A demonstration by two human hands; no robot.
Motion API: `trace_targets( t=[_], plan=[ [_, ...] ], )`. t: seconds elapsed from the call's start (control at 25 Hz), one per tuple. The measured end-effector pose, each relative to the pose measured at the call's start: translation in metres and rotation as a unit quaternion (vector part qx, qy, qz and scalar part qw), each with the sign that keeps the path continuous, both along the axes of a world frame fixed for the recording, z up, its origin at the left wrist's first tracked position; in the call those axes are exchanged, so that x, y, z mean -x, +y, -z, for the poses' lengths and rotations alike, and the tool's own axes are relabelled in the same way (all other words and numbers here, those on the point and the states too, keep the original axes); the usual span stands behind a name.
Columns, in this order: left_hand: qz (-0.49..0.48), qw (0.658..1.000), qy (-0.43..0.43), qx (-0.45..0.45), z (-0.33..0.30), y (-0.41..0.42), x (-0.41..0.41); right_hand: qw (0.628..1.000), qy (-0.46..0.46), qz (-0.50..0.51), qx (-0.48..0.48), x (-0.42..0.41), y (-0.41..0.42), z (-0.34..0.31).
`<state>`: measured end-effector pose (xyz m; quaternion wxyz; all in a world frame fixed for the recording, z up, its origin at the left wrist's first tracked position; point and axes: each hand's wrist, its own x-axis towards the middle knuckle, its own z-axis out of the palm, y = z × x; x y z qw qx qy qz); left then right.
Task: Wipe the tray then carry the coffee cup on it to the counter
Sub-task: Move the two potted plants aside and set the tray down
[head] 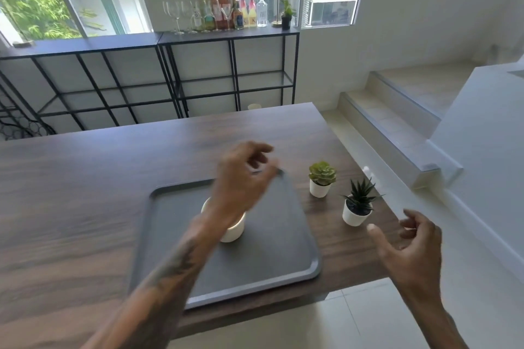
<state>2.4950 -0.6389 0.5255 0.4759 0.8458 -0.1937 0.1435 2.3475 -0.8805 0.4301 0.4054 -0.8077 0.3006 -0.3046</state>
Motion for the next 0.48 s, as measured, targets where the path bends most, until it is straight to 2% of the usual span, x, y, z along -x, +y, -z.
trace_targets(
  t=[0.12, 0.2, 0.32, 0.48],
  plan=[
    [0.055, 0.976, 0.197, -0.071, 0.03, -0.083, -0.007, 0.987, 0.115, -0.098, -0.053, -0.025, -0.032, 0.01],
    [0.059, 0.959, 0.256, -0.107, 0.053, -0.114, -0.013, 0.977, 0.122, -0.17, -0.045, -0.039, -0.04, 0.018],
    [0.049, 0.958, 0.259, -0.117, 0.08, -0.136, -0.025, 0.969, 0.091, -0.229, -0.002, -0.054, -0.043, 0.024],
    [0.023, 0.972, 0.218, -0.085, 0.096, -0.152, -0.034, 0.97, 0.041, -0.239, 0.015, -0.06, -0.039, 0.028]
  ],
)
